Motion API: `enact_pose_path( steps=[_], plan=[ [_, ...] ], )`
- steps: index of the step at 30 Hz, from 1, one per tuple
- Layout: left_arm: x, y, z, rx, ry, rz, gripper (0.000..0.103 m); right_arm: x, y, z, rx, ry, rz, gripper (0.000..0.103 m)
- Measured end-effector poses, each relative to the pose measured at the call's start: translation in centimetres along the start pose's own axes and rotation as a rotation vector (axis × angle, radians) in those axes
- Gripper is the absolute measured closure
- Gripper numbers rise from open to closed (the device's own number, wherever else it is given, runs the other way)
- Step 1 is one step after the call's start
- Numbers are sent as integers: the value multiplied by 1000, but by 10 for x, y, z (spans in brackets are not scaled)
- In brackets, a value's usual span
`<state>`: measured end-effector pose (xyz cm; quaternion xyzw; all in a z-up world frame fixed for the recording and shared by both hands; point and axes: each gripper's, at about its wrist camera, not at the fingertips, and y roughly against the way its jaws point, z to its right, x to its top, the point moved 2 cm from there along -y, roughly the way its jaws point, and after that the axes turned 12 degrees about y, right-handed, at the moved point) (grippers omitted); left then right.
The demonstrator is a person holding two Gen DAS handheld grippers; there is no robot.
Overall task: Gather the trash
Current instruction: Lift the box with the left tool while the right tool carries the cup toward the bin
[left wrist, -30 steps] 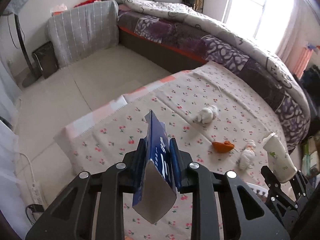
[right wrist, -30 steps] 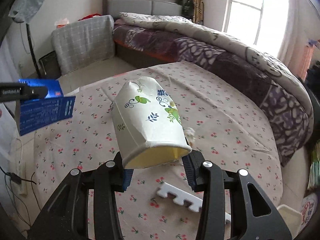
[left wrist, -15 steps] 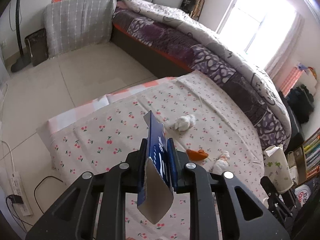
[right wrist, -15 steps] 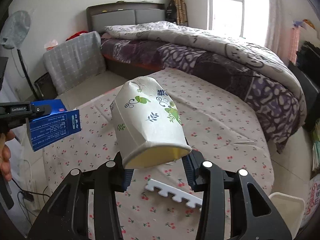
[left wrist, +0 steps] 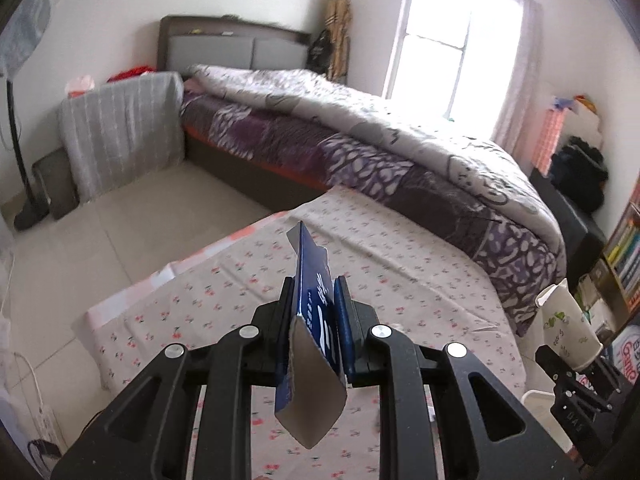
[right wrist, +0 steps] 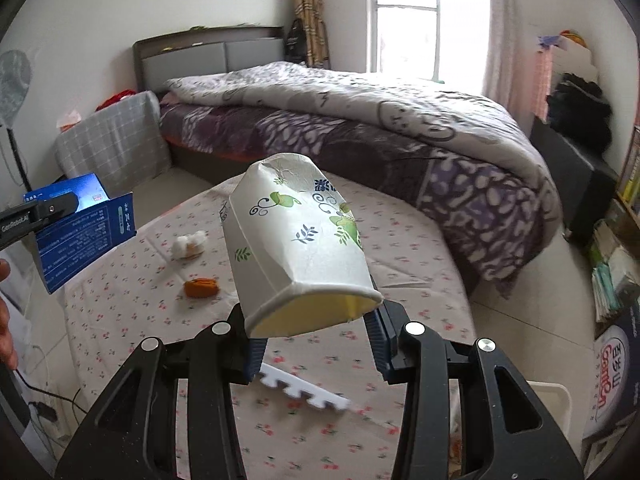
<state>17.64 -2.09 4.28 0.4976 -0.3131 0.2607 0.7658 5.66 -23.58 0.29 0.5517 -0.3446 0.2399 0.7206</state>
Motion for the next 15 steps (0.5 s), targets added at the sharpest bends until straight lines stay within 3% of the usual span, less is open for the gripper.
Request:
enact_pose_path(
  steps=[15],
  plan=[
    [-34, 12, 86, -118, -109, -11, 83, -33, 39, 82, -115, -96, -29, 62]
  ],
)
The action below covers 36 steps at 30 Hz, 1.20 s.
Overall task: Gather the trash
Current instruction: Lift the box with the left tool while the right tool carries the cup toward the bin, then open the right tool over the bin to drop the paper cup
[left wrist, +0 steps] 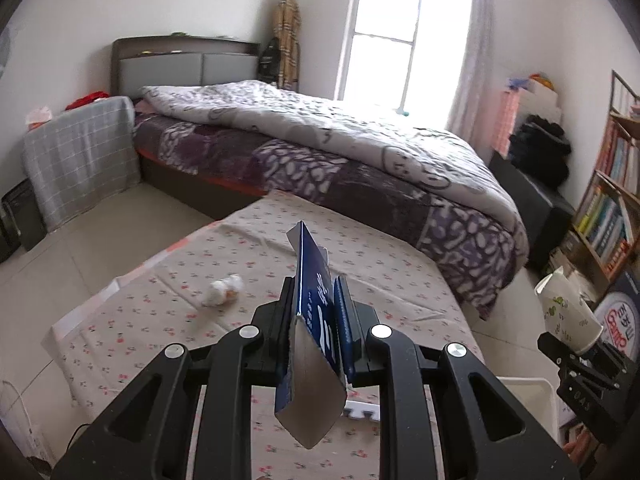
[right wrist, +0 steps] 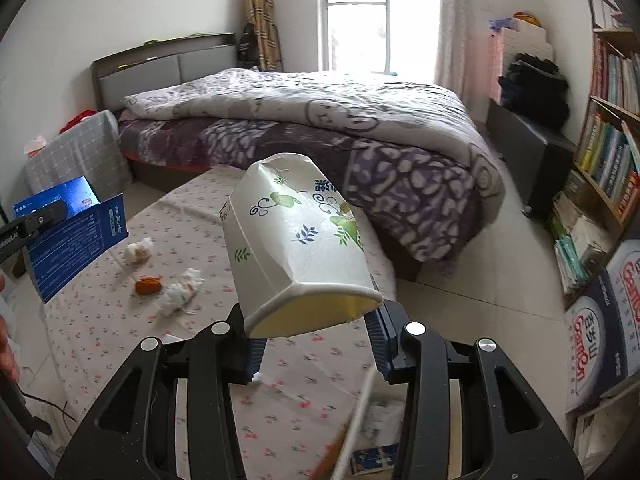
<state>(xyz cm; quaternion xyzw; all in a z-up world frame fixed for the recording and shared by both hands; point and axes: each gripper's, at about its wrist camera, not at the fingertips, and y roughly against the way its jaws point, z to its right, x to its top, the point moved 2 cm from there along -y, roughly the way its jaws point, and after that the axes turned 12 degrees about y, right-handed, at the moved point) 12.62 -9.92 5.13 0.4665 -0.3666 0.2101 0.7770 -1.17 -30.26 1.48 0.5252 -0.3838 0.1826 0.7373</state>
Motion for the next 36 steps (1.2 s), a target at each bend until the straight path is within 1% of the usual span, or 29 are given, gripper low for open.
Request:
enact_pose_path(
  steps=[12, 15, 20, 22, 25, 26, 28, 30, 32, 36],
  plan=[
    [-34, -7, 67, -81, -98, -46, 83, -32, 14, 62, -80, -56, -68, 61],
    [-46, -8, 88, -107, -135, -61, 83, -41, 14, 76, -97, -55, -105, 60],
    [-67, -9, 118, -140, -197, -81, 83, -58, 10, 94, -98, -53, -179, 59],
    [-75, -10, 129, -155, -221, -92, 83, -64, 11, 99, -98, -51, -195, 57],
    [-90, -11, 148, -182, -260, -111, 83, -67, 14, 107, -112, -63, -201, 46],
    [-94, -11, 152, -190, -268, -116, 83, -68, 16, 111, -116, -71, -200, 44],
    [-103, -10, 165, -215, -292, -130, 83, -70, 18, 119, -129, -97, -199, 43],
    [-112, -9, 175, -233, -317, -137, 83, -72, 20, 128, -144, -124, -199, 36],
    [-119, -8, 182, -248, -334, -146, 83, -75, 22, 138, -161, -149, -199, 36],
    [-135, -7, 200, -279, -366, -172, 83, -79, 25, 154, -209, -188, -194, 32]
  ],
)
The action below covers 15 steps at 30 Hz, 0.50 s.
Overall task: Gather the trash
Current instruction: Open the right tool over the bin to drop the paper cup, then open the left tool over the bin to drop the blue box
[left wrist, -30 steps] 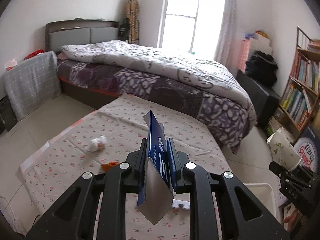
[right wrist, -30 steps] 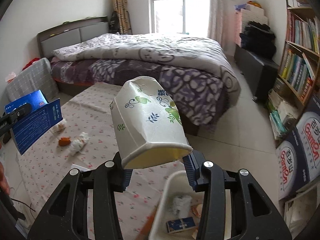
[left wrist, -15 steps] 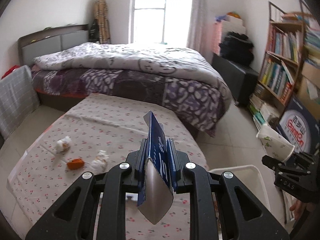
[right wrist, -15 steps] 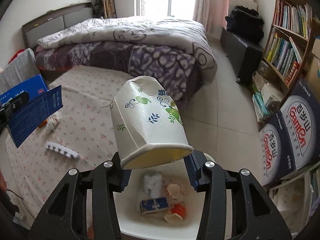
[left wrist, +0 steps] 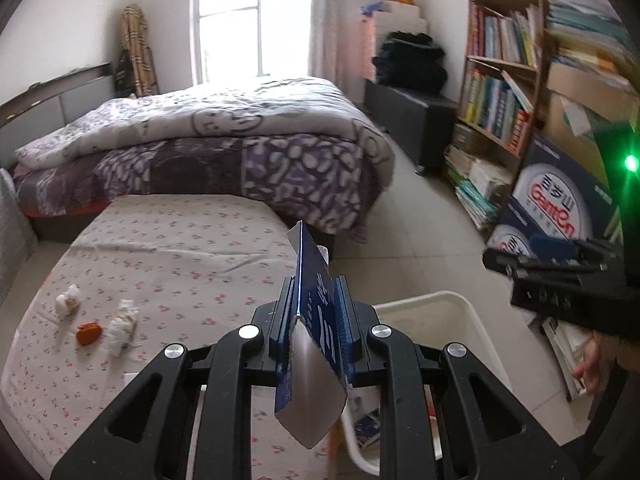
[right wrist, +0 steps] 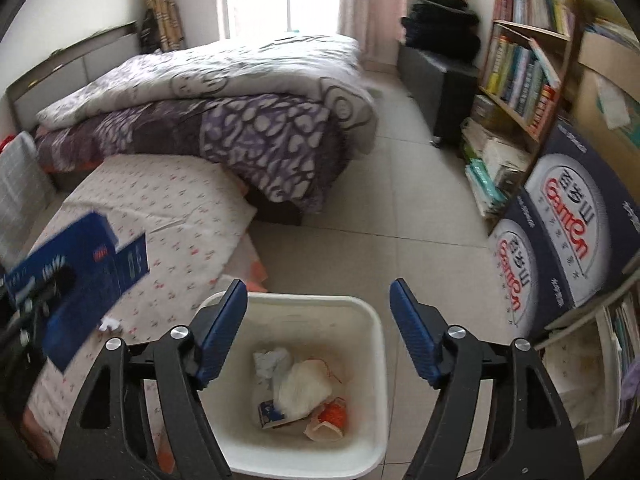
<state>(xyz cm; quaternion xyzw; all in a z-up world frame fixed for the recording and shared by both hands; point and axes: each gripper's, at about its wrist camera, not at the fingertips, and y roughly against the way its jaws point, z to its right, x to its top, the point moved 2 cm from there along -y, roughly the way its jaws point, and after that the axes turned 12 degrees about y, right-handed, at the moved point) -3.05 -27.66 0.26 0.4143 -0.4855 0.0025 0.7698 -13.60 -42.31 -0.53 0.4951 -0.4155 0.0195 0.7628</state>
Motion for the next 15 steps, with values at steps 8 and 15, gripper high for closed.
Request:
enact_pose_path(
  steps=[8, 15],
  plan=[
    [-17, -12, 32, -51, -48, -52, 83, 0, 4, 35, -116, -88, 26, 25],
    [-31, -22, 52, -107, -69, -110, 74, -1, 3, 53, -131, -161, 21, 21]
  ],
)
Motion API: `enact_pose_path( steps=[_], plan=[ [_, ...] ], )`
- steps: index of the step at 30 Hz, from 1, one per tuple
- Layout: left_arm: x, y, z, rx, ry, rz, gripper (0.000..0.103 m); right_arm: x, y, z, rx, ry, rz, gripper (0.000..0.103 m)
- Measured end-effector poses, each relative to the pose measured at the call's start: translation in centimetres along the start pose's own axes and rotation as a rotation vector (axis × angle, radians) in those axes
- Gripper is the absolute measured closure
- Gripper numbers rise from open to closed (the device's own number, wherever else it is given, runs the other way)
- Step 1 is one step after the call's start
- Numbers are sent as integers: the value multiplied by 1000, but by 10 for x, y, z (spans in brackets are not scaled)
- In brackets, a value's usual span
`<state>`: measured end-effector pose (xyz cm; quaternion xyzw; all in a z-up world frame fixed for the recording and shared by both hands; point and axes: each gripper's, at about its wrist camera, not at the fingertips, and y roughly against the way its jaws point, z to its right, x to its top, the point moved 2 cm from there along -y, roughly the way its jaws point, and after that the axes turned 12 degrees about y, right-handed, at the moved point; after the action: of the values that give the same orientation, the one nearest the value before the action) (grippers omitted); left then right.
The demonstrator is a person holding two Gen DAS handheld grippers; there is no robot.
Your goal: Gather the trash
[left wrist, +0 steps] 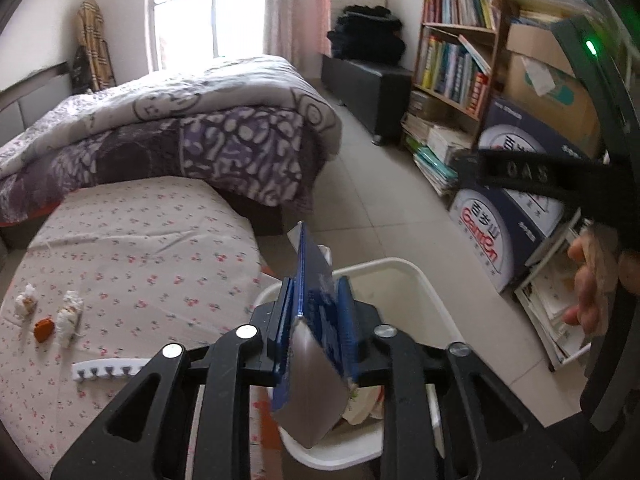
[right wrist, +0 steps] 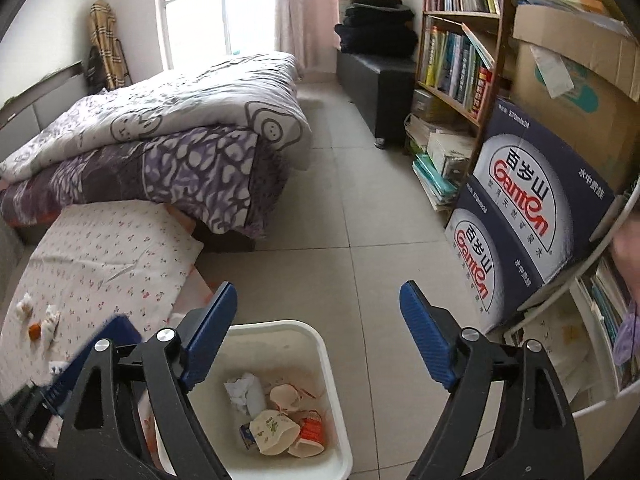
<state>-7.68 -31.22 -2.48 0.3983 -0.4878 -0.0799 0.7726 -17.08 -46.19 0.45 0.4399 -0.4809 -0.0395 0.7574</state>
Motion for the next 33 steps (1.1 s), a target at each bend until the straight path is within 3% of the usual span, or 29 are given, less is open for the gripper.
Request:
enact_pose_path(
  steps=[4, 6, 15, 20, 23, 28, 33],
  plan=[
    [-4, -4, 5, -17, -18, -20, 48, 1, 2, 0, -3, -22, 9, 15],
    [-5, -2, 5, -14, -21, -20, 45, 2, 4, -1, -7, -29, 16, 9],
    [-4, 2, -16, 42, 6, -19, 33, 6, 4, -11, 16, -68, 16, 7],
    [-7, -3, -46, 171, 65, -41, 22, 11, 2, -32, 65, -63, 4, 7],
    [-8, -11, -80, 303, 169, -73, 16, 13, 3, -47, 85, -40, 3, 7],
    [-18, -24, -164, 537, 466, -155, 14, 15, 3, -76, 118, 17, -1, 7],
    [-33, -37, -220, 646, 687, -207, 14, 13, 1, -93, 128, 68, -15, 7]
  ],
)
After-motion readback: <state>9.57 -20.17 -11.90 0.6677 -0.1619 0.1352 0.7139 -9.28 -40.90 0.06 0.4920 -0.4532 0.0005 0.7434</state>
